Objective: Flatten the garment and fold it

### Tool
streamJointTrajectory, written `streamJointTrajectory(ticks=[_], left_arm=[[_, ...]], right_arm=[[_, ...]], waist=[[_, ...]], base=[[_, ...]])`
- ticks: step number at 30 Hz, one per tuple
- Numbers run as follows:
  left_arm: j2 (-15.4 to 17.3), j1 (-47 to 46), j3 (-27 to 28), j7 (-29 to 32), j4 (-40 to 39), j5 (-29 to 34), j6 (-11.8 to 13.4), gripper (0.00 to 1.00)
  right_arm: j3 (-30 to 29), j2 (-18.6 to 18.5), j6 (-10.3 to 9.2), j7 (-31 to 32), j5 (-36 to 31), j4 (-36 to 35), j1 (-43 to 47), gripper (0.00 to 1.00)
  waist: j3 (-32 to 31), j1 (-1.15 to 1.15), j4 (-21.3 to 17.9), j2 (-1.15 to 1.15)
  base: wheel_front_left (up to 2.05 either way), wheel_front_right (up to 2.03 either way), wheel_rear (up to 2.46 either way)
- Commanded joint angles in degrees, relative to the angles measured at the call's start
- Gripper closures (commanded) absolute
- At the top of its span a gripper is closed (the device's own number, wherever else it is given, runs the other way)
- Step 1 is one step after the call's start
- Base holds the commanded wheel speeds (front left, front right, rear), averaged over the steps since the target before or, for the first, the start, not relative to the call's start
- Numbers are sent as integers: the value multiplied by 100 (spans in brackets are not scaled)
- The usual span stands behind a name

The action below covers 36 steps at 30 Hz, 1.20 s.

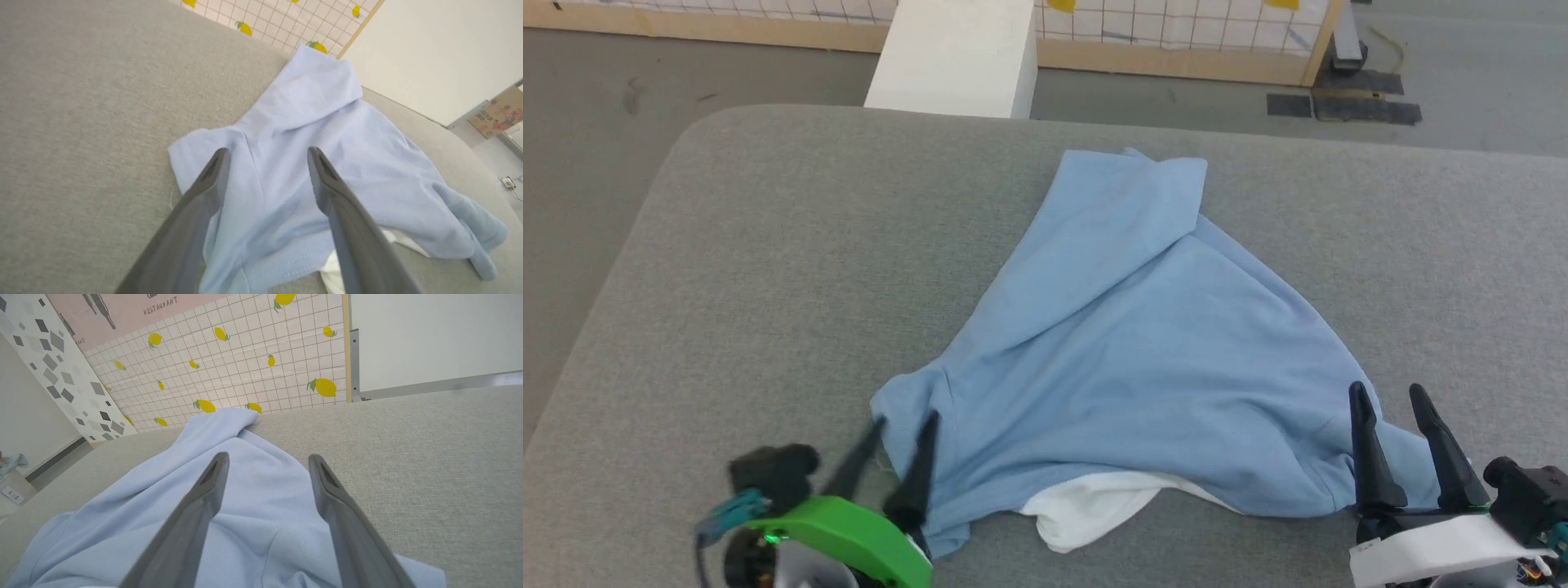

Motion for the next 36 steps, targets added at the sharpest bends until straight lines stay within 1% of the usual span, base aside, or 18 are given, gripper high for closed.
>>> streamJointTrajectory(ticks=[1, 2, 4, 5, 7, 9, 10, 13, 14, 16, 20, 25, 27, 29, 30, 33, 34, 36], left_arm=[[16, -129, 129, -301, -39, 156, -9, 0], [21, -163, 188, -506, -60, 272, 15, 0], [-10, -224, 427, -1058, -99, 624, 220, 0], [-30, -233, 511, -1178, -120, 787, 292, 0], [-72, -218, 692, -1306, -202, 1312, 497, 0], [-269, -149, 911, -1326, -488, 1848, 646, 0], [-419, -54, 1053, -1328, -655, 2102, 662, 0], [-840, 301, 1334, -1330, -895, 2476, 510, 0], [-987, 462, 1387, -1330, -893, 2547, 397, 0], [-1152, 683, 1449, -1331, -861, 2714, 169, 0], [-1385, 918, 1605, -1331, -727, 2858, -198, 0], [-1514, 853, 1792, -1331, -685, 3009, -494, 0], [-1542, 805, 1844, -1332, -694, 3053, -574, 0], [-1561, 763, 1853, -1332, -691, 3083, -659, 0], [-1568, 740, 1847, -1332, -684, 3087, -697, 0], [-1579, 645, 1805, -1332, -676, 3101, -771, 0], [-1581, 598, 1775, -1332, -671, 3083, -787, 0], [-1583, 514, 1697, -1332, -657, 3021, -782, 0]], right_arm=[[-5, 4, -9, -2, 19, 5, 73, 0], [0, 4, -9, -1, 20, 11, 83, 0], [27, 4, -9, -7, 26, 12, 93, 0], [35, 4, -9, -13, 28, 9, 95, 0], [53, 4, -9, -22, 34, 14, 103, 0], [76, 4, -9, -32, 42, 26, 116, 0], [94, 4, -9, -37, 42, 33, 123, 0], [119, 4, -9, -51, 25, 41, 151, 0], [124, 4, -9, -57, 14, 49, 169, 0], [119, 4, -9, -64, 12, 61, 212, 0], [78, 4, -9, -39, 13, 44, 248, 0], [30, 4, -9, 327, -335, -207, -198, 0], [-13, 4, -9, 672, -434, -301, -539, 0], [-73, -45, -9, 1160, -403, -296, -917, 0], [-80, -143, -9, 1576, -385, -215, -1106, 0], [-94, -426, -9, 2472, -233, -26, -1660, 0], [-15, -599, -9, 2877, -236, 119, -1824, 0], [34, -791, -9, 3491, -132, 384, -2100, 0]], waist=[[-57, 0, 40, 0], [-78, 0, 43, 0], [-125, 0, 35, 0], [-142, 0, 27, 0], [-188, 0, 2, 0], [-232, 0, -29, 0], [-256, 0, -55, 0], [-291, 0, -115, 0], [-312, 0, -137, 0], [-336, 0, -161, 0], [-348, 0, -172, 0], [-260, 0, -178, 0], [-194, 0, -198, 0], [-122, 0, -213, 0], [-68, 0, -210, 0], [103, 0, -179, 0], [165, 0, -156, 0], [283, 0, -103, 0]], base=[[0, 0, 0], [0, 0, 0], [0, 0, 0], [0, 0, 0], [0, 0, 0], [0, 0, 0], [0, 0, 0], [0, 0, 0], [0, 0, 0], [0, 0, 0], [0, 0, 0], [0, 0, 0], [0, 0, 0], [0, 0, 0], [0, 0, 0], [0, 0, 0], [0, 0, 0], [0, 0, 0]])
